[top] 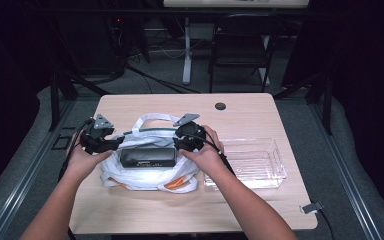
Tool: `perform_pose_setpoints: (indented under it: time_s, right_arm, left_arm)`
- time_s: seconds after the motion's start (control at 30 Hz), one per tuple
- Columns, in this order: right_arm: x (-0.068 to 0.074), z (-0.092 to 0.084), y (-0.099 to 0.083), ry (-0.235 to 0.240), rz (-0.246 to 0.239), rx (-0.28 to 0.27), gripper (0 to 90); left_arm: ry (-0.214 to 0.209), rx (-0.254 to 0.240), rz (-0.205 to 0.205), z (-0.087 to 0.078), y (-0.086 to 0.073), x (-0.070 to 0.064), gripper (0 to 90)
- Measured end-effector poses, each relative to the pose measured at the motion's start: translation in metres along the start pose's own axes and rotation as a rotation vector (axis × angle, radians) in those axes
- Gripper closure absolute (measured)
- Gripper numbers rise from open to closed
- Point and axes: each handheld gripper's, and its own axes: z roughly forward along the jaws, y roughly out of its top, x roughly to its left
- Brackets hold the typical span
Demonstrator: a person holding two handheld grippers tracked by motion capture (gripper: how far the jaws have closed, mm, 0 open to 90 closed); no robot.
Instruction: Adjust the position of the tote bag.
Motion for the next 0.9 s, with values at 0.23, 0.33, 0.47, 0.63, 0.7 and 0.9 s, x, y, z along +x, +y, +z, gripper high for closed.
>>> perform_pose_setpoints:
  time_s: [0.23, 0.33, 0.47, 0.63, 0.7, 0.9]
  right_arm:
    - [0.007, -0.010, -0.008, 0.026, -0.013, -0.004, 47.4]
    - [0.009, -0.016, -0.013, 0.033, -0.006, -0.009, 47.4]
    - [0.011, -0.024, -0.019, 0.036, 0.005, -0.023, 47.7]
    - [0.015, -0.038, -0.029, 0.039, 0.018, -0.054, 47.7]
    - [0.016, -0.045, -0.034, 0.033, 0.014, -0.072, 47.7]
    - [0.014, -0.066, -0.053, 0.029, 0.054, -0.141, 47.6]
  left_arm:
    - [-0.006, -0.006, 0.026, -0.003, 0.003, -0.006, 48.7]
    - [-0.005, -0.004, 0.034, -0.004, 0.004, -0.008, 48.7]
    - [-0.011, 0.000, 0.048, -0.004, 0.005, -0.010, 48.5]
    - [-0.014, 0.014, 0.050, -0.004, 0.007, -0.015, 48.7]
    - [-0.023, 0.024, 0.052, -0.005, 0.010, -0.017, 48.7]
    - [-0.029, 0.038, 0.075, -0.006, 0.018, -0.024, 48.1]
